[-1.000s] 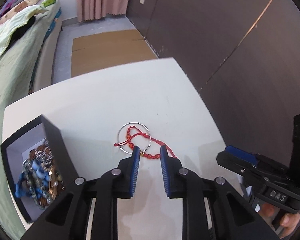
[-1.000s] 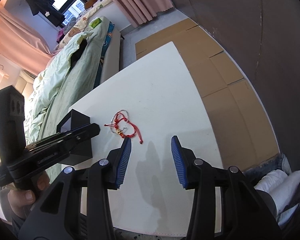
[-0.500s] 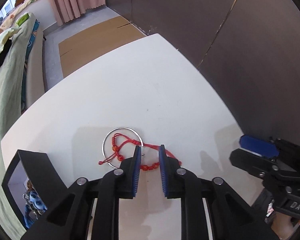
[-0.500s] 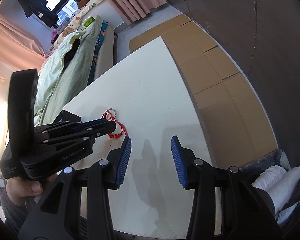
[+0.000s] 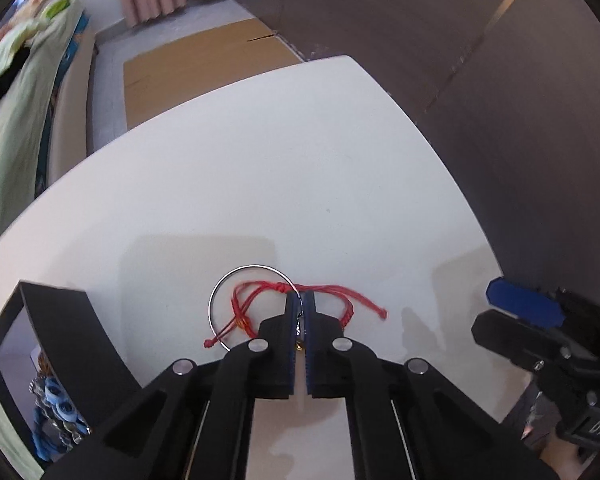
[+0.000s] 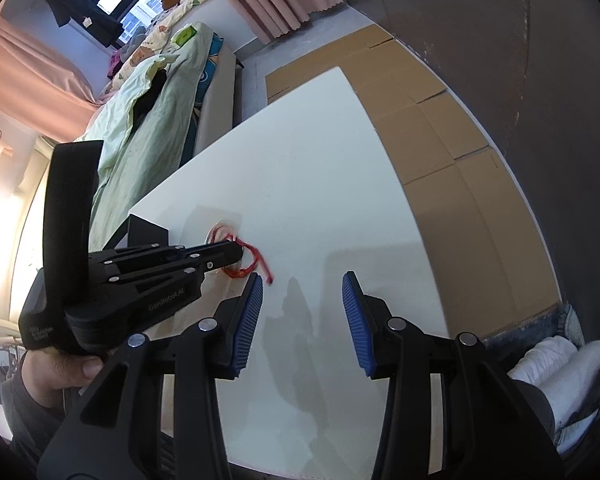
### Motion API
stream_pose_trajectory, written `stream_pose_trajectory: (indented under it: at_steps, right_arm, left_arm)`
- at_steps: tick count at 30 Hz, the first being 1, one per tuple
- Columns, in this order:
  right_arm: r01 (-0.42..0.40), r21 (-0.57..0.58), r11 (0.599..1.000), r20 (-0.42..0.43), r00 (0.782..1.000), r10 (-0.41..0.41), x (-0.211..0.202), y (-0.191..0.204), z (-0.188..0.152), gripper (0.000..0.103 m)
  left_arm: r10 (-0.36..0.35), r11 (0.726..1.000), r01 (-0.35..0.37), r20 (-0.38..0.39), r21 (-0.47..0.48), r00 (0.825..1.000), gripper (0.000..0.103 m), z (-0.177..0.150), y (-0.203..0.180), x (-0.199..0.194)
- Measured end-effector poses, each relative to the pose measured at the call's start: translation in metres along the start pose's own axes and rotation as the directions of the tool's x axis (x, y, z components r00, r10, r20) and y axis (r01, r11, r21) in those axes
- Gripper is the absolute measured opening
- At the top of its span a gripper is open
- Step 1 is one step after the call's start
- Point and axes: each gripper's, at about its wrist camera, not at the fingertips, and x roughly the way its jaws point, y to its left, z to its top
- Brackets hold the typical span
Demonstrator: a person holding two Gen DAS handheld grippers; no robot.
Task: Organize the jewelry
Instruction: 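Lift the silver hoop with the left gripper while the right grasps the red gold-bead bracelet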
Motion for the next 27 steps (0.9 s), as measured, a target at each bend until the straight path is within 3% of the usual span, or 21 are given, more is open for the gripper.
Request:
stream_pose_trajectory:
  at_steps: [19, 22, 24, 27]
  right_arm:
    - [0.031, -0.178, 0.983, -0.066, 0.997, -0.043, 0.038, 0.059, 0.021, 0.045]
    - [0.049, -0.211, 0.976, -0.061, 0.996, -0.064, 0.038, 0.064, 0.020, 0.053]
    - [0.071, -0.241, 0.968, -0.055, 0.995, -0.087, 0.040, 0.069, 0.018, 0.065]
    - [0.096, -0.273, 0.957, -0.056, 0.992, -0.116, 0.047, 0.074, 0.016, 0.068]
  left_arm:
    - [-0.070, 0.985, 0.093, 0.157, -0.147, 0.985, 0.000, -0.011, 0.042, -0.083]
    - [-0.068, 0.981, 0.101, 0.195, -0.167, 0.978, 0.000, -0.020, 0.048, -0.103]
    - [-0.066, 0.978, 0.106, 0.218, -0.177, 0.974, 0.000, -0.027, 0.053, -0.114]
    - [-0.057, 0.977, 0.107, 0.254, -0.187, 0.965, 0.000, -0.037, 0.061, -0.138]
